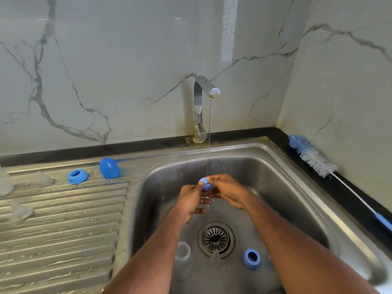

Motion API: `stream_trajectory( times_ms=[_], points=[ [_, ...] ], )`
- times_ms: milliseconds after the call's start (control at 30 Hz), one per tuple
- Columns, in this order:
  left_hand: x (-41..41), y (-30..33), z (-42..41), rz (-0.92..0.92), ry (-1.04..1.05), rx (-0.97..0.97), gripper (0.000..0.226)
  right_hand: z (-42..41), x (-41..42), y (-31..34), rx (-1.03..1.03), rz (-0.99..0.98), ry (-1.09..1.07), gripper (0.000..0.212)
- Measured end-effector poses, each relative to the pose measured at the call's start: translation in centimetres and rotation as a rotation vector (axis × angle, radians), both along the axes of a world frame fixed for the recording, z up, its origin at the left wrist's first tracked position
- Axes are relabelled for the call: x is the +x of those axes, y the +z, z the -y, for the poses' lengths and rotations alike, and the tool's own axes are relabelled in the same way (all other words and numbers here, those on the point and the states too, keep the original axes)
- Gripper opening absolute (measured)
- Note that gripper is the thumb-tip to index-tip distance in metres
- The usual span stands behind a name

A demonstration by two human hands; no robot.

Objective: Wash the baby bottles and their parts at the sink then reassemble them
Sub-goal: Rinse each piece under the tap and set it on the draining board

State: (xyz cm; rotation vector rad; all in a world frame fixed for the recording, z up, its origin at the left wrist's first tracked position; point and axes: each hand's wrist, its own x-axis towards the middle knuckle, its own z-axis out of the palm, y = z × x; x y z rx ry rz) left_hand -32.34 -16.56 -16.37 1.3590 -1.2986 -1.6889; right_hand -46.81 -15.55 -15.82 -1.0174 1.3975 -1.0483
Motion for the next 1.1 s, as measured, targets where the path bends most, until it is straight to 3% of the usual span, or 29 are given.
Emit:
stream_trajectory(
  times_ms=[167, 267, 400, 467, 667, 867, 1100],
  points=[
    [0.0, -0.2, 0.2, 0.142, -0.122, -0.011, 0.043, 0.0, 0.3, -0.3, 0.003, -0.062, -0.011, 0.019],
    [0.0, -0.3, 0.5, 0.363, -0.180, -0.158, 0.041, 0.3, 0.0, -0.3, -0.023, -0.104, -0.100, 0.035],
    [1.1, -0.2, 0.0, 0.652, -0.222, -0.431, 0.019, -0.4, -0.3, 0.1, -0.113, -0.577, -0.103, 0.041],
    [2.0, 0.7, -0.4, 0.649, -0.151, -0.501, 0.015, -1.1, 0.0, 0.4, -0.113, -0.781, 0.002, 0.041],
    [6.8, 4.9, -2.1, 0.526, -0.069, -0.632, 0.020, -2.1, 3.3, 3.2, -0.170, -1.020, 0.288, 0.042],
    [15.2, 8.1, -3.4, 0.584, -0.018, -0.716, 0.018, -3.8, 6.0, 4.5, -0.322, -0.975, 0.271, 0.052],
    [24.7, 9.4, -5.8, 0.706, 0.045, -0.720, 0.017, -4.0, 12.0, 7.3, -0.457, -0.890, 0.199, 0.025]
  ],
)
